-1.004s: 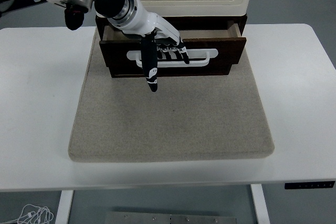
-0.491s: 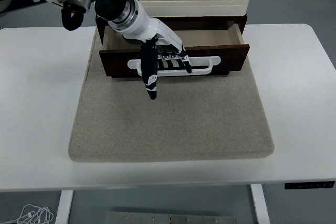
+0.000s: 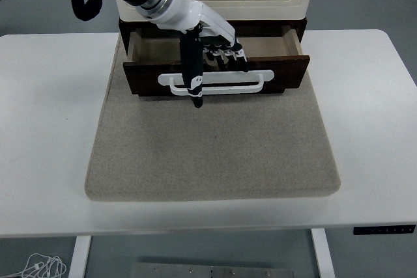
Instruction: Open the drawer under the combination cabinet
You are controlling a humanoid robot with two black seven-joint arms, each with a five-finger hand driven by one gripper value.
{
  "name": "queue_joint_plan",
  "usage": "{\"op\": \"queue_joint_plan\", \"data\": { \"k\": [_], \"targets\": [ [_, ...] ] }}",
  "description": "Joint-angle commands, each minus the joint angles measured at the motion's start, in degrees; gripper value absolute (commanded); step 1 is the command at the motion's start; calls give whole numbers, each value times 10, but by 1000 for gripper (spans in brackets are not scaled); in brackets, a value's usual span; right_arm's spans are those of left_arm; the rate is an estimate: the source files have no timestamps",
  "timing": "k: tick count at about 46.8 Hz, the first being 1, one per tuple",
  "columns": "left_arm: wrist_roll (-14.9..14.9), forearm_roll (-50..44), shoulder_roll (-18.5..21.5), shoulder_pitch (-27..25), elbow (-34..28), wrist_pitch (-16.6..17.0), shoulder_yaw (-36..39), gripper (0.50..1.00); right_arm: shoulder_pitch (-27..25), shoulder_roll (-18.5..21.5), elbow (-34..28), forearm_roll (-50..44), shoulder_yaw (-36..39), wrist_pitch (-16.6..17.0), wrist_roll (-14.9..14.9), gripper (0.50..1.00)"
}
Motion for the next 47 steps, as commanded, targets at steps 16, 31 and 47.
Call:
{"op": "queue_joint_plan", "data": {
  "k": [16,31,47],
  "targets": [
    [-23,-3,32,-11,46,41,-228,1000,0,0,0,0,0,0,0,928],
    [-117,-6,29,-17,198,148,-337,1000,0,0,0,0,0,0,0,928],
    [-211,-47,23,3,444,265,-458,1000,0,0,0,0,0,-1,0,928]
  ]
}}
